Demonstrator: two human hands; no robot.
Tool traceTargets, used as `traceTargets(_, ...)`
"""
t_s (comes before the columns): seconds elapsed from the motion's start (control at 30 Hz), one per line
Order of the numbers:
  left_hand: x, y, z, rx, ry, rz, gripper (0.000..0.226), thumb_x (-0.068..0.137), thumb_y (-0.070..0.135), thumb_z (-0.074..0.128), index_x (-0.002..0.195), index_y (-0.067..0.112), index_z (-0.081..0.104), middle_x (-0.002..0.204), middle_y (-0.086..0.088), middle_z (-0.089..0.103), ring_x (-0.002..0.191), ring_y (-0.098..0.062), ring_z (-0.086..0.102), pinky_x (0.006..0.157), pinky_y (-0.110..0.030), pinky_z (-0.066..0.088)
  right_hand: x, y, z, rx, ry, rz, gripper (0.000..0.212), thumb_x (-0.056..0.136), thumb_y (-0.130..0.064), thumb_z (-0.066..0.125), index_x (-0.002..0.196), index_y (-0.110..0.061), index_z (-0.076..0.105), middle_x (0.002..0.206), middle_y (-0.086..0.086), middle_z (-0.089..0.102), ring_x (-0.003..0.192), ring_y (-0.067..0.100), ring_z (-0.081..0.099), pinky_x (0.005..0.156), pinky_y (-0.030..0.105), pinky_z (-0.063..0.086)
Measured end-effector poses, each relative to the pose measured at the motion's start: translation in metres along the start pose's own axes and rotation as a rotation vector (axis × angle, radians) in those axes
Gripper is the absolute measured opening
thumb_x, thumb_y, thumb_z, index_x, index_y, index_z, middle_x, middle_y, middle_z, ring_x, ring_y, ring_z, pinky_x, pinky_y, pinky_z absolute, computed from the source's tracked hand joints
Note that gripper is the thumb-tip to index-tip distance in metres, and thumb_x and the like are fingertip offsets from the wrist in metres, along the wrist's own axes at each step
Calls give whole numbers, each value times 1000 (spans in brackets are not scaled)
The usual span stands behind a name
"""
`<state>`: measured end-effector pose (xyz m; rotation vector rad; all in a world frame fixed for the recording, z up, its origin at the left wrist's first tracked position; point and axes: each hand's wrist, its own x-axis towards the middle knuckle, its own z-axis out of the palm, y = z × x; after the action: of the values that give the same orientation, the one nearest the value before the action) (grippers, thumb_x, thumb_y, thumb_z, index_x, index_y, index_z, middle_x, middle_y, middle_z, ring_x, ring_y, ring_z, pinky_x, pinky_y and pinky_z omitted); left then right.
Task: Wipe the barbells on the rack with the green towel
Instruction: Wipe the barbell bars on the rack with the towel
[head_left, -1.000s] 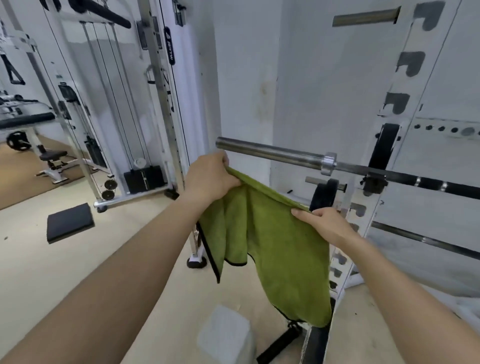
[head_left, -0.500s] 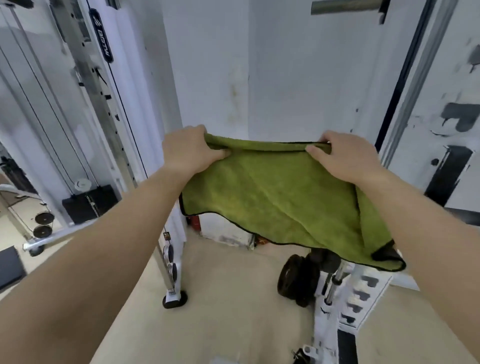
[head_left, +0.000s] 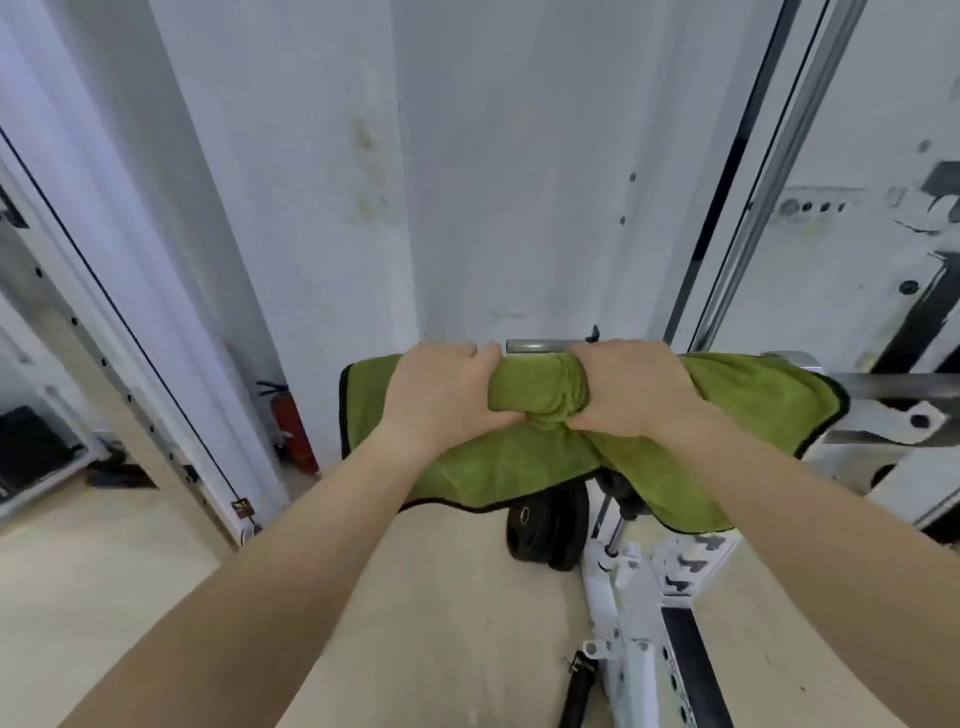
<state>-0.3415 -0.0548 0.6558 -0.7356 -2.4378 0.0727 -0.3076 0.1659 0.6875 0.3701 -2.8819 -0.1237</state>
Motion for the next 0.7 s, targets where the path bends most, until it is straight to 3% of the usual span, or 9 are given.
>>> traceTargets(0.07,-10,-14,4,16,114,1,60,70,74,60,96,20,65,68,2,59,60,-23,59,53,-29,28,16,-29,6,30,20,-29,49,65,-67,60,97,-30,57,79,-12,63,72,17,63,61,32,51)
traceTargets(0.13,-11,-24,4,3,88,-28,54,65,65,64,99,22,66,69,4,60,60,-23,60,50,-29,35,26,-48,12,-5,88,-49,45,68,-64,61,89,-25,50,76,-9,61,69,20,61,57,31,46)
traceTargets(0.2,-4,-24,-2,-36,-81,-71,54,61,65,61,101,29,61,69,10,59,62,-20,59,52,-28,43,24,-50,20,-52,218,-93,46,70,-59,65,94,-22,52,81,-5,63,71,23,62,56,31,38)
traceTargets(0.3,21,-15,-16,-132,-390,-88,54,62,72,64,96,32,55,70,13,53,68,-18,57,59,-29,43,3,-18,38,-163,387,-165,56,71,-47,75,114,-15,60,95,4,67,82,26,66,67,36,46)
traceTargets(0.43,59,26,-21,-285,-606,-59,58,59,75,69,97,33,54,84,13,59,81,-19,58,72,-32,48,-33,57,45,-216,370,-40,63,67,-51,79,116,-16,61,94,5,66,80,28,65,69,38,52)
traceTargets(0.5,73,54,-19,-262,-601,-11,59,60,72,68,102,31,57,85,11,59,82,-19,59,76,-34,52,-43,84,35,-187,296,29,57,66,-56,72,108,-19,61,87,1,65,76,25,65,63,35,51)
traceTargets(0.57,76,72,-14,-186,-499,21,57,64,67,66,104,27,59,77,9,55,74,-20,57,64,-31,46,-42,99,20,-159,120,73,52,67,-64,63,101,-25,57,80,-6,61,73,20,63,60,32,49)
traceTargets(0.7,52,84,4,45,-91,47,47,68,57,69,91,19,54,64,5,52,53,-22,49,46,-28,38,-17,112,-9,102,-340,103,54,57,-73,72,91,-32,62,80,-13,64,76,11,62,67,32,53)
